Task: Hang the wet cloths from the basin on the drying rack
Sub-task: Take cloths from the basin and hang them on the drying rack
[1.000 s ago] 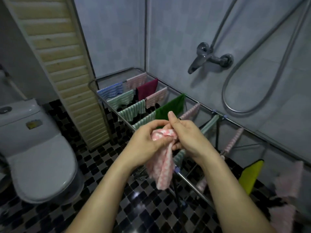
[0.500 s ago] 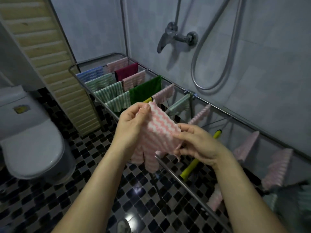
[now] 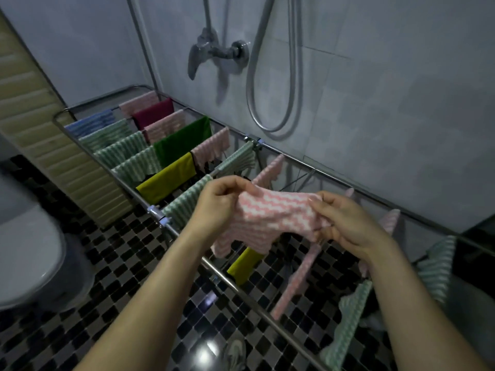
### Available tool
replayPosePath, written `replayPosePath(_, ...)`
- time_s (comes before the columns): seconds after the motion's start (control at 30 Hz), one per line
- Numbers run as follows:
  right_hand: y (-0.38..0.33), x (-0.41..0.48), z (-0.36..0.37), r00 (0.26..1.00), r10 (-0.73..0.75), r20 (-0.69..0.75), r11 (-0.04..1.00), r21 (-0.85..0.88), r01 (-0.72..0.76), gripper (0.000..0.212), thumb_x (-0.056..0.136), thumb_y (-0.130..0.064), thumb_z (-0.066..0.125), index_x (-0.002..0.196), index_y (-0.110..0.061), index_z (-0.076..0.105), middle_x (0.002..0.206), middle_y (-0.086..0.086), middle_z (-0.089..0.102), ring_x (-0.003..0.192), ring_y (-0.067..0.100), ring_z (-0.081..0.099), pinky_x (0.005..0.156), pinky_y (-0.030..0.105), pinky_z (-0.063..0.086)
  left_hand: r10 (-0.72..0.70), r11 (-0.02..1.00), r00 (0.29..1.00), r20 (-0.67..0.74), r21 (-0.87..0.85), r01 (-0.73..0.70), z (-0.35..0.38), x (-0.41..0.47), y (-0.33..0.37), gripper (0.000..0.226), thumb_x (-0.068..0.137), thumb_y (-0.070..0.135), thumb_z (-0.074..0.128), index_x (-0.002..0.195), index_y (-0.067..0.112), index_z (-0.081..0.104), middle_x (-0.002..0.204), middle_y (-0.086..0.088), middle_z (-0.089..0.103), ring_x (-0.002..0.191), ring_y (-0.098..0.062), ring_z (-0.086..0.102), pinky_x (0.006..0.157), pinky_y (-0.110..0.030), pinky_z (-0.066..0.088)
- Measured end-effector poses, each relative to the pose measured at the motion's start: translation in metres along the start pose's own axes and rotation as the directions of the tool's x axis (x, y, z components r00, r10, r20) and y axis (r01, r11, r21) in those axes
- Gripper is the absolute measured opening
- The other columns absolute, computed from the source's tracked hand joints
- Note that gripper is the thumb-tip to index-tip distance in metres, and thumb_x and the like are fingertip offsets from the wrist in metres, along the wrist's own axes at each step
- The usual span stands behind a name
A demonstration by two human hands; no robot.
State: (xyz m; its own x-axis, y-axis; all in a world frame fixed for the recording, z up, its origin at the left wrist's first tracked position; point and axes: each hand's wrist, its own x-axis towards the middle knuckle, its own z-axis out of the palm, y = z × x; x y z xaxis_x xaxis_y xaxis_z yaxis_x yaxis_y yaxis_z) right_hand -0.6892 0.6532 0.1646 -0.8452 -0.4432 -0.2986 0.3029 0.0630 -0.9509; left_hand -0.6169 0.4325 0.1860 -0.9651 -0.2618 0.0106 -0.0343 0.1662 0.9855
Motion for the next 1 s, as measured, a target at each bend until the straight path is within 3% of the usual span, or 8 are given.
replayPosePath(0.07, 0.003, 0.013, -0.010, 0.993, -0.021, -0.115, 0.999, -0.041, 0.016, 0.013, 0.095, -0.017, 0.056, 0.084, -0.013, 0.063, 0.070, 0.002, 0.060, 0.054, 0.010, 0.053, 0.044, 0.020, 0.050, -0.060, 0.998, 0.997, 0.058, 0.004, 0.060, 0.016, 0.017, -0.009, 0.046, 0.088, -0.007, 0.038, 0.090, 0.018, 0.077, 0.101, 0.008, 0.074, 0.103, -0.005, 0.065, 0.092, -0.029, 0.051)
replayPosePath(0.23, 0.011, 0.052, -0.043, 0.978, 0.089, -0.187, 0.995, -0.019, -0.095, 0.003, 0.088, -0.008, 0.066, 0.089, -0.009, 0.063, 0.073, 0.001, 0.062, 0.060, 0.009, 0.054, 0.051, 0.019, 0.051, -0.209, 0.976, 0.957, 0.203, -0.024, 0.218, 0.037, 0.066, -0.031, 0.049, 0.079, -0.003, 0.047, 0.112, 0.025, 0.071, 0.117, -0.004, 0.069, 0.097, -0.021, 0.063, 0.071, -0.032, 0.053)
replayPosePath(0.33, 0.022, 0.082, -0.061, 0.945, 0.153, -0.289, 0.985, -0.027, -0.168, 0.005, 0.088, -0.001, 0.063, 0.091, -0.005, 0.063, 0.078, 0.009, 0.064, 0.062, 0.015, 0.058, 0.053, 0.023, 0.052, -0.231, 0.972, 0.930, 0.286, 0.032, 0.231, 0.047, 0.096, -0.038, 0.058, 0.080, -0.009, 0.049, 0.128, 0.022, 0.060, 0.127, 0.005, 0.059, 0.110, -0.019, 0.059, 0.088, -0.037, 0.055)
replayPosePath(0.47, 0.037, 0.126, -0.075, 0.864, 0.041, -0.502, 0.905, -0.348, -0.244, 0.009, 0.088, -0.009, 0.062, 0.082, -0.015, 0.060, 0.083, 0.010, 0.062, 0.073, 0.023, 0.058, 0.059, 0.032, 0.052, -0.249, 0.963, 0.883, 0.398, 0.197, 0.183, 0.064, 0.134, -0.055, 0.074, 0.078, -0.017, 0.047, 0.141, 0.022, 0.045, 0.142, 0.006, 0.039, 0.132, -0.016, 0.039, 0.108, -0.041, 0.042)
replayPosePath(0.6, 0.038, 0.162, -0.085, 0.811, -0.143, -0.567, 0.683, -0.650, -0.334, 0.012, 0.089, -0.014, 0.056, 0.092, -0.006, 0.064, 0.090, 0.010, 0.063, 0.089, 0.028, 0.060, 0.075, 0.034, 0.045, -0.309, 0.935, 0.844, 0.439, 0.302, 0.185, 0.081, 0.167, -0.069, 0.082, 0.078, -0.017, 0.048, 0.148, 0.024, 0.033, 0.148, 0.008, 0.028, 0.139, -0.023, 0.028, 0.112, -0.049, 0.036)
replayPosePath(0.73, 0.038, 0.186, -0.093, 0.783, -0.165, -0.599, 0.556, -0.712, -0.428, 0.026, 0.092, -0.018, 0.053, 0.096, 0.004, 0.066, 0.104, 0.027, 0.066, 0.100, 0.039, 0.061, 0.077, 0.036, 0.045, -0.288, 0.941, 0.832, 0.474, 0.300, 0.155, 0.091, 0.195, -0.072, 0.082, 0.078, -0.018, 0.045, 0.150, 0.016, 0.029, 0.160, 0.009, 0.011, 0.145, -0.018, 0.018, 0.108, -0.025, 0.021)
replayPosePath(0.83, 0.045, 0.201, -0.097, 0.731, -0.167, -0.661, 0.528, -0.686, -0.500, 0.032, 0.094, -0.024, 0.052, 0.102, 0.003, 0.067, 0.108, 0.026, 0.066, 0.103, 0.039, 0.061, 0.080, 0.035, 0.046, -0.301, 0.930, 0.824, 0.481, 0.340, 0.142, 0.098, 0.218, -0.082, 0.082, 0.079, -0.014, 0.050, 0.151, 0.018, 0.029, 0.162, 0.014, -0.006, 0.147, -0.016, 0.010, 0.108, -0.027, 0.021)
replayPosePath(1.0, 0.053, 0.213, -0.090, 0.689, -0.128, -0.713, 0.511, -0.643, -0.570, 0.032, 0.095, -0.027, 0.051, 0.097, 0.000, 0.068, 0.104, 0.024, 0.068, 0.099, 0.039, 0.063, 0.078, 0.034, 0.044, -0.277, 0.921, 0.822, 0.497, 0.381, 0.080, 0.108, 0.233, -0.095, 0.077, 0.085, -0.006, 0.058, 0.152, 0.015, 0.025, 0.162, 0.005, 0.004, 0.147, -0.017, 0.012, 0.098, -0.007, 0.017)
